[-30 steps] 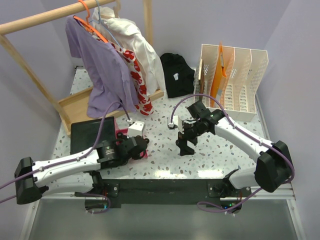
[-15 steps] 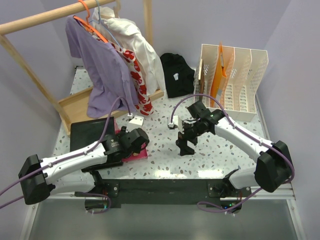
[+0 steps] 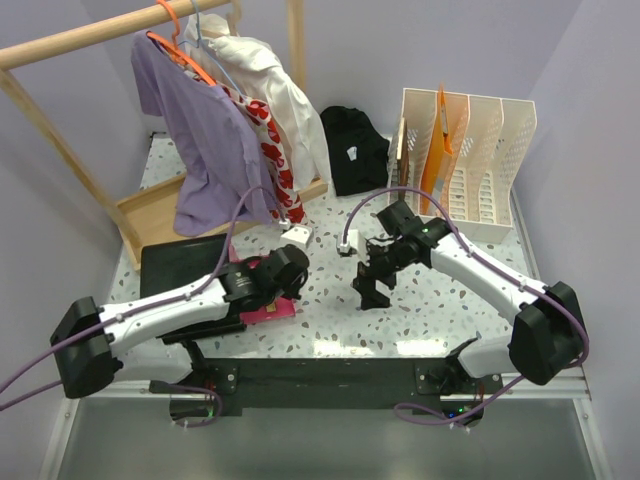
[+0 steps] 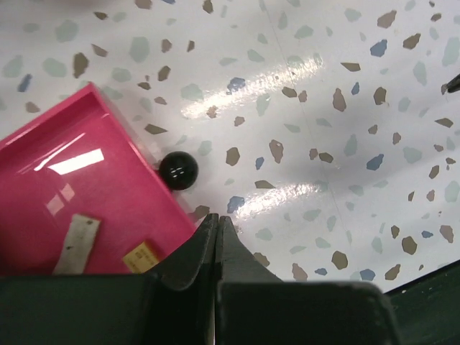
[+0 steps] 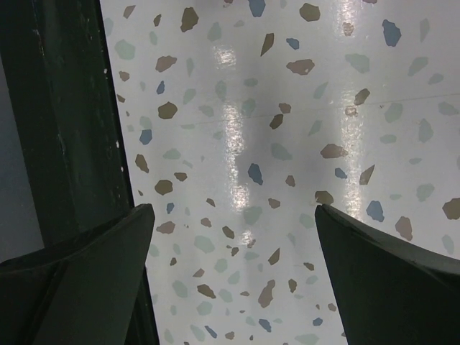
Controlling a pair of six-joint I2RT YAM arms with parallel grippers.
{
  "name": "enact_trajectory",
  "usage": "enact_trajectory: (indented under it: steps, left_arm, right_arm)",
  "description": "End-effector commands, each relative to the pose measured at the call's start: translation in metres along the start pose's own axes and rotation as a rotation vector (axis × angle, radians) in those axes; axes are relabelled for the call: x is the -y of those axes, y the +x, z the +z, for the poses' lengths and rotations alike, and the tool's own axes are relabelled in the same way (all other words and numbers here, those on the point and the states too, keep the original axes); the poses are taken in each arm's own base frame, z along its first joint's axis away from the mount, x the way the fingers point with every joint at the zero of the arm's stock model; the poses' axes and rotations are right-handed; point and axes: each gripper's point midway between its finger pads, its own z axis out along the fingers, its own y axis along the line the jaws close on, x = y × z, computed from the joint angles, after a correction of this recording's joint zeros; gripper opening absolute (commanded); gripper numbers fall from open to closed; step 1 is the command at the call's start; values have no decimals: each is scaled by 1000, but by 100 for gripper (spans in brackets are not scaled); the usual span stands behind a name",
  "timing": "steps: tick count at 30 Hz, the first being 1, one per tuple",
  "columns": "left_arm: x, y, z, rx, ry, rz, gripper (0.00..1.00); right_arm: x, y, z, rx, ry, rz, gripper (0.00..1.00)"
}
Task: Organize the desk
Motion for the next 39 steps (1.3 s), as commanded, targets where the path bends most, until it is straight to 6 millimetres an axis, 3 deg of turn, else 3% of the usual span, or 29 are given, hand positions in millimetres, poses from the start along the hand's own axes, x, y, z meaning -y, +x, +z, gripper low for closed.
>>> enact_trajectory:
  steps: [1, 6, 13, 14, 19, 21, 24, 31, 38, 39]
  left_arm:
    - [30, -10, 19, 1, 73, -92, 0]
    - [23, 19, 43, -94, -37, -188, 0]
    - [-20, 53, 47, -194, -289, -155, 21]
    - [-28, 57, 46, -198, -322, -140, 25]
    - [-83, 59, 25, -157, -593, -55, 65]
    - [-94, 53, 19, -127, -655, -35, 79]
    - [-105, 49, 12, -112, -714, 0, 92]
    - [-105, 38, 10, -123, -730, 57, 95]
    - [-77, 22, 11, -124, -556, 96, 92]
    - [-69, 23, 11, -145, -496, 114, 87]
  right_arm:
    - [7, -12, -13, 40, 50, -26, 99]
    - [11, -12, -17, 52, 74, -19, 99]
    - [10, -12, -17, 53, 66, -18, 99]
    - [10, -12, -17, 53, 67, -19, 99]
    - [10, -12, -17, 56, 67, -19, 99]
    - [10, -13, -18, 58, 68, -19, 99]
    - [10, -13, -18, 57, 67, -18, 99]
    - [10, -13, -18, 58, 68, -19, 99]
    - [10, -12, -17, 53, 64, -17, 99]
    - [10, -12, -16, 54, 64, -19, 99]
